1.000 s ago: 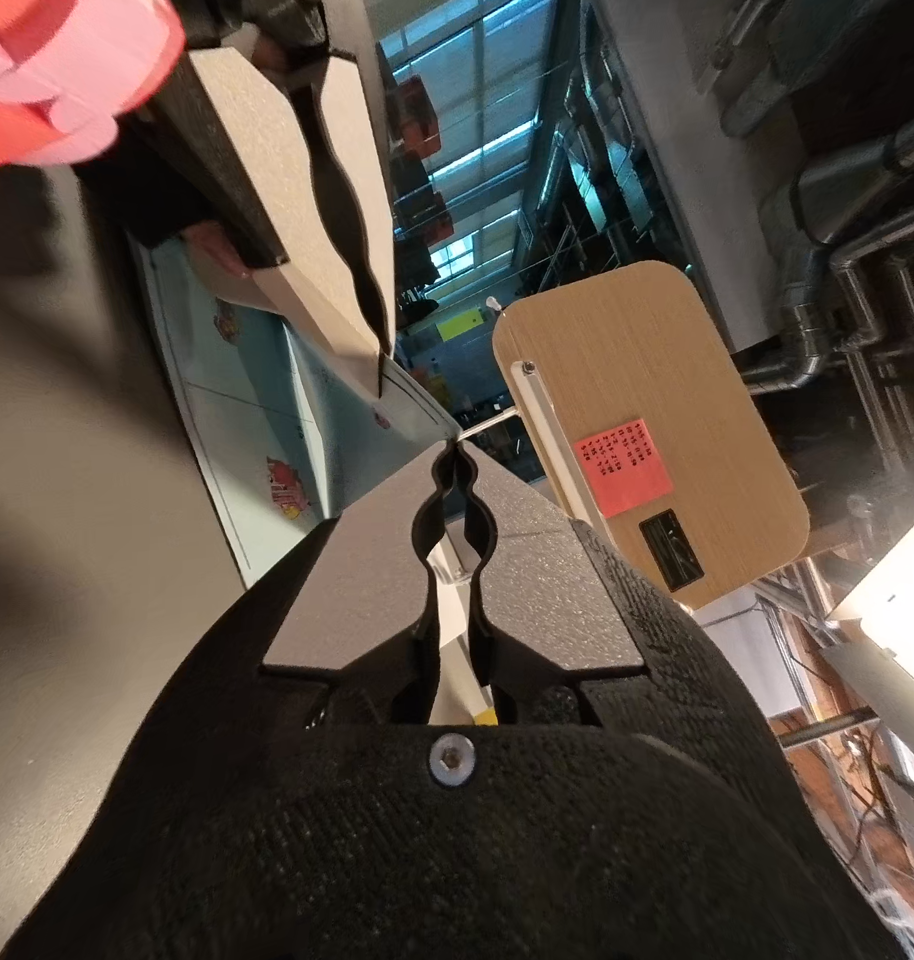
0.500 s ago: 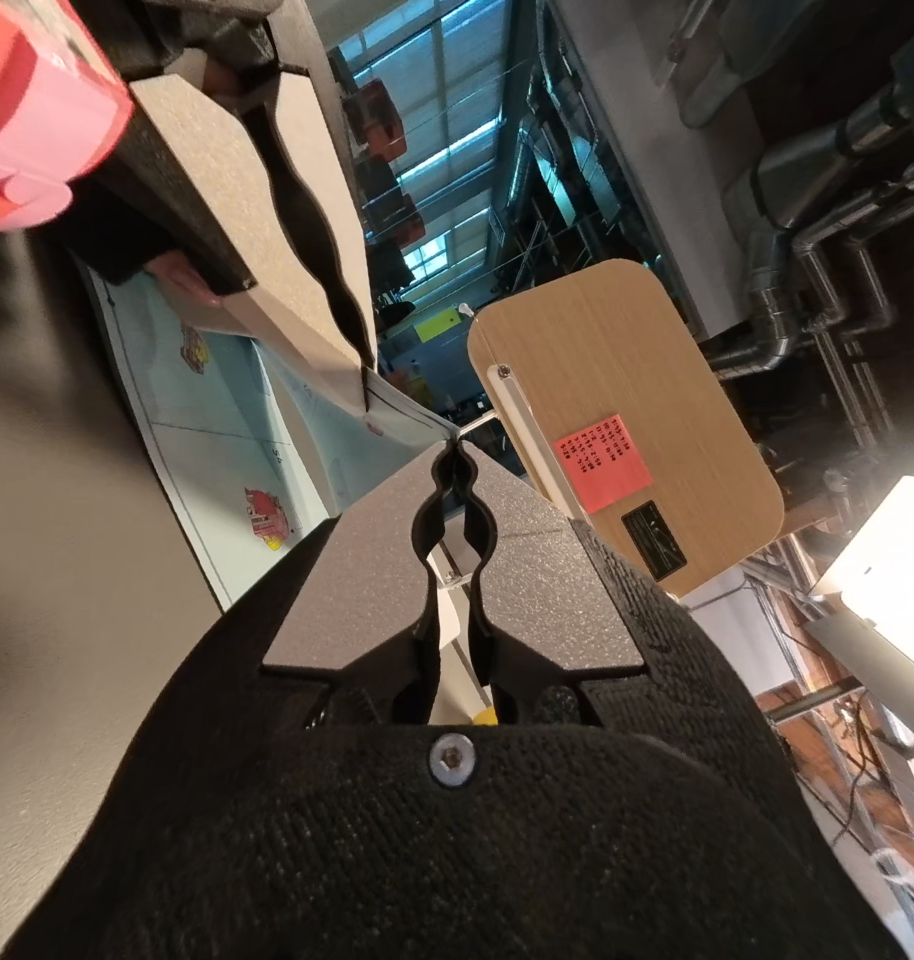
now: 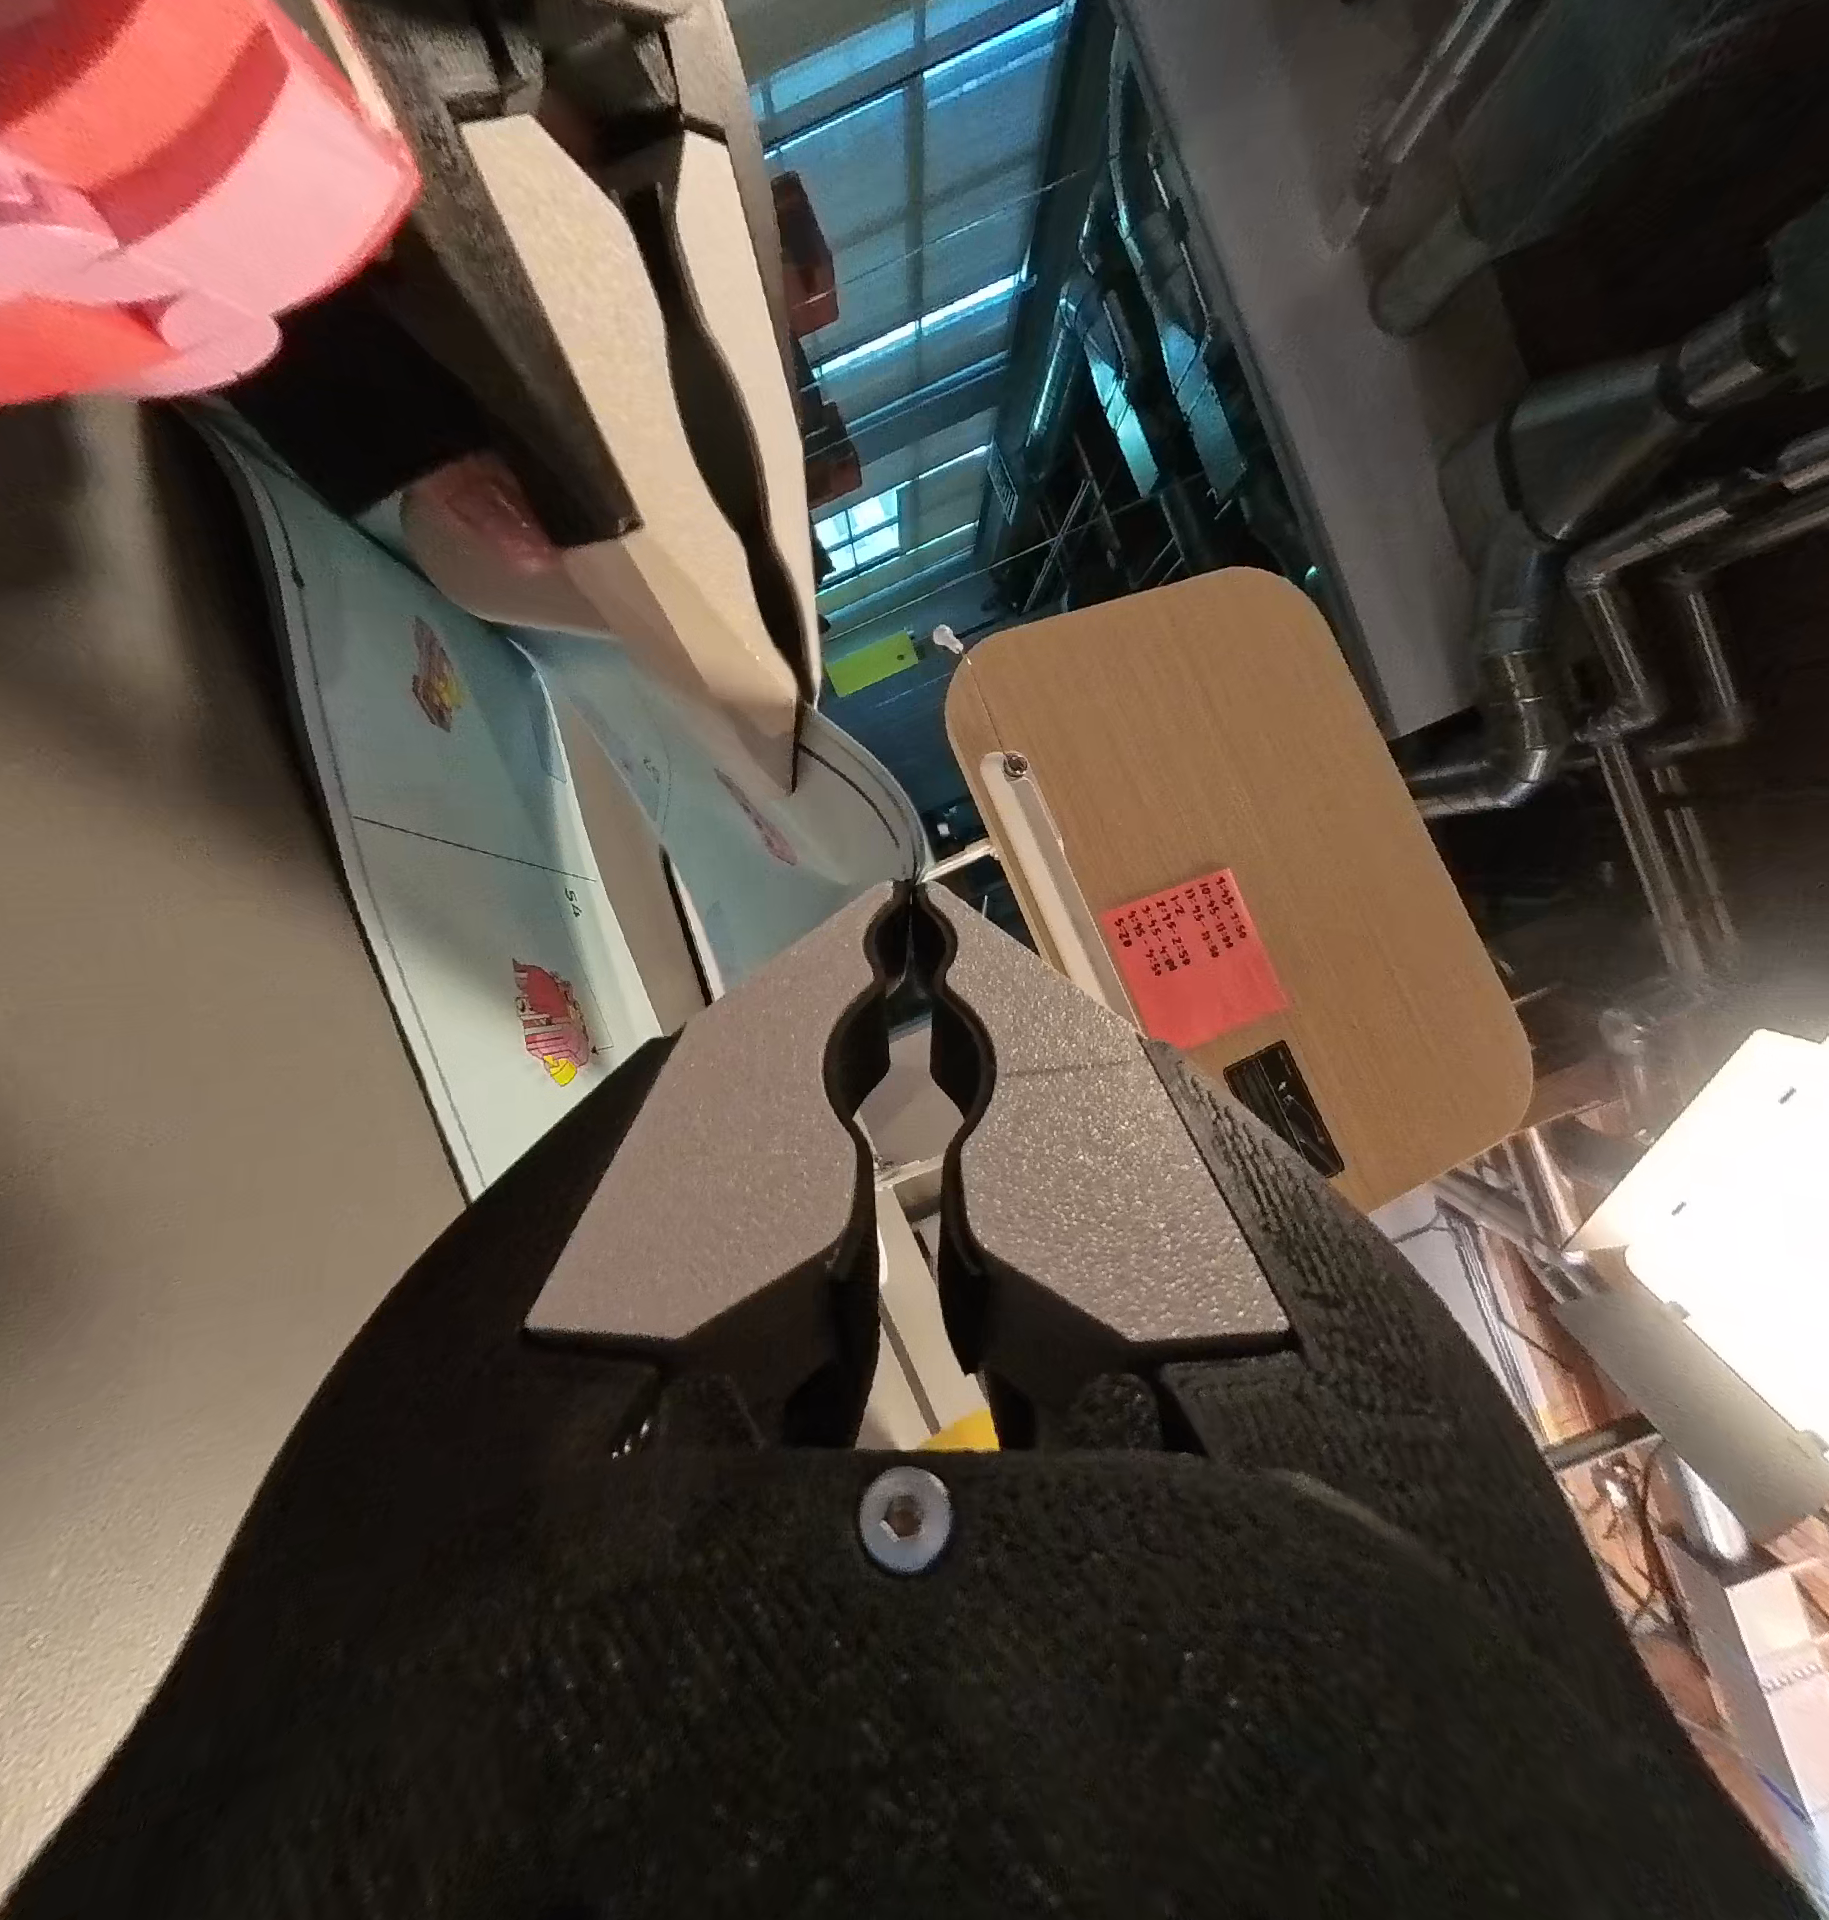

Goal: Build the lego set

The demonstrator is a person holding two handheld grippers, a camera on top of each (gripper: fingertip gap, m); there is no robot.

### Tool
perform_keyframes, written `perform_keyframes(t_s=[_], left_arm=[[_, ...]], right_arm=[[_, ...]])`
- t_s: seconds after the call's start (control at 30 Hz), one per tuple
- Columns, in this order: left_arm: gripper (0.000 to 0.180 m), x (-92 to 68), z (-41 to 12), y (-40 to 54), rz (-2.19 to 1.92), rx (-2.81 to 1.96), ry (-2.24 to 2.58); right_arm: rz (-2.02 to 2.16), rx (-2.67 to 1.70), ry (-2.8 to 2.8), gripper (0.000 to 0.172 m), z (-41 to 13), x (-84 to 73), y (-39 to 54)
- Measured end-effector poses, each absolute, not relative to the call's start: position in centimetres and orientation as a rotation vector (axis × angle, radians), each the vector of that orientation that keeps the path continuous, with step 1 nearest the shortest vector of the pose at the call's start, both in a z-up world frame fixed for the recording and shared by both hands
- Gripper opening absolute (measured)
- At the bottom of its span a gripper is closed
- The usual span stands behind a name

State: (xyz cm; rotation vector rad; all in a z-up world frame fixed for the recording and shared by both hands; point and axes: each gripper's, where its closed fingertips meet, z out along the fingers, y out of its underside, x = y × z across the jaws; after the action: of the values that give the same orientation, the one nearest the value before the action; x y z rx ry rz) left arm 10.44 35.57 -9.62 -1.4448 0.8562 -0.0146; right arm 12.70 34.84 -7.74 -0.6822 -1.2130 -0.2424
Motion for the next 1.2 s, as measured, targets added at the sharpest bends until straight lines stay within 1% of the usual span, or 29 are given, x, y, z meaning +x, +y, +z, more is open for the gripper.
perform_keyframes(t_s=[0.63, 1.2], left_arm=[[0.000, 10.72, -9.73, 35.43, -0.059, -1.456, 0.861], [0.000, 10.17, -9.06, 35.52, -0.135, -1.460, 0.785]], right_arm=[[-0.288, -0.664, -1.179, 0.000, -7.08, 12.88, 34.85], [-0.304, -0.621, -1.233, 0.000, -7.73, 12.29, 34.26]])
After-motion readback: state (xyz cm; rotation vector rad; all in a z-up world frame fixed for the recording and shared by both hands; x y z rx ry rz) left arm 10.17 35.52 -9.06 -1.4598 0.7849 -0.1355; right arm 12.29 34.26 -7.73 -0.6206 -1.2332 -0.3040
